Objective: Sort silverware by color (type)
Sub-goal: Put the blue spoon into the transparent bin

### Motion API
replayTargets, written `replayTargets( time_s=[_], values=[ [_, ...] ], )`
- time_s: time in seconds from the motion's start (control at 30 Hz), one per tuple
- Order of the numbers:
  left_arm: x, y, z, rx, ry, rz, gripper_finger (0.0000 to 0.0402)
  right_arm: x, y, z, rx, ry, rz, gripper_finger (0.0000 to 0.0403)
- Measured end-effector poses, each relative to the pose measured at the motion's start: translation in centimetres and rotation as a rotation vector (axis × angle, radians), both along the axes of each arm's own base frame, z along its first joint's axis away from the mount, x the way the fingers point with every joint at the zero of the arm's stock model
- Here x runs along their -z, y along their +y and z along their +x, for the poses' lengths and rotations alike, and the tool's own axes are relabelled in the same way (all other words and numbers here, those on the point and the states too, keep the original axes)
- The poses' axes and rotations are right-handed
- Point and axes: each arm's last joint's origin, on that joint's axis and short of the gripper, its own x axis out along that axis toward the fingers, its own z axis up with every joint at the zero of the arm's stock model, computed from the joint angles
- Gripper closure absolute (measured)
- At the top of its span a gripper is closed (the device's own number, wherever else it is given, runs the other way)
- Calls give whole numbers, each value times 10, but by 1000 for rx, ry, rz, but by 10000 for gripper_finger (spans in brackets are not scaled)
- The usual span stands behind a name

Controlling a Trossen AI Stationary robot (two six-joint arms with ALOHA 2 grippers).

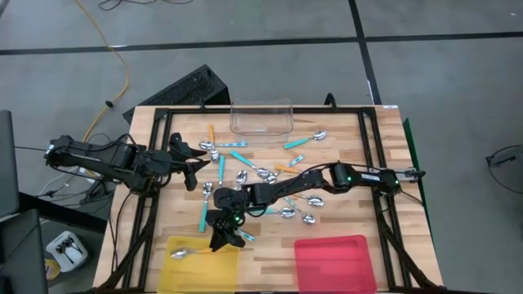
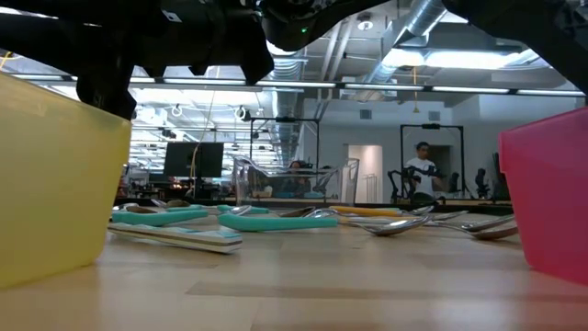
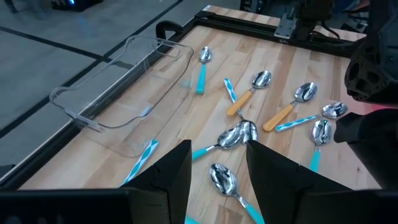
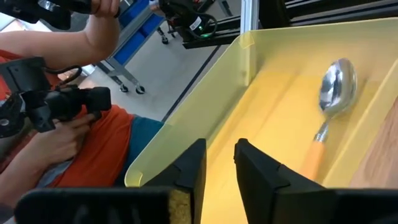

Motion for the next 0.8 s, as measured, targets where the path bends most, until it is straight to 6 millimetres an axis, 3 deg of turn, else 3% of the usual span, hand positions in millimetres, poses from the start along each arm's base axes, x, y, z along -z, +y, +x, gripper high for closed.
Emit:
replayTargets(
  time_s=[0.27,0.43,0.63,0.8],
  values=[
    [0,0,0,0,0,0,264,-4,-12,1,-2,-11,4,285],
    [0,0,0,-6,-2,-15,264,-35,-42,-4,-7,-12,16,285],
    [6,2,-5,-74,41,-39,264,-83,-72,-38,36,33,-196,285],
    [13,5,-11,-169,83,-94,264,-125,-86,-89,118,184,-493,285]
  ],
)
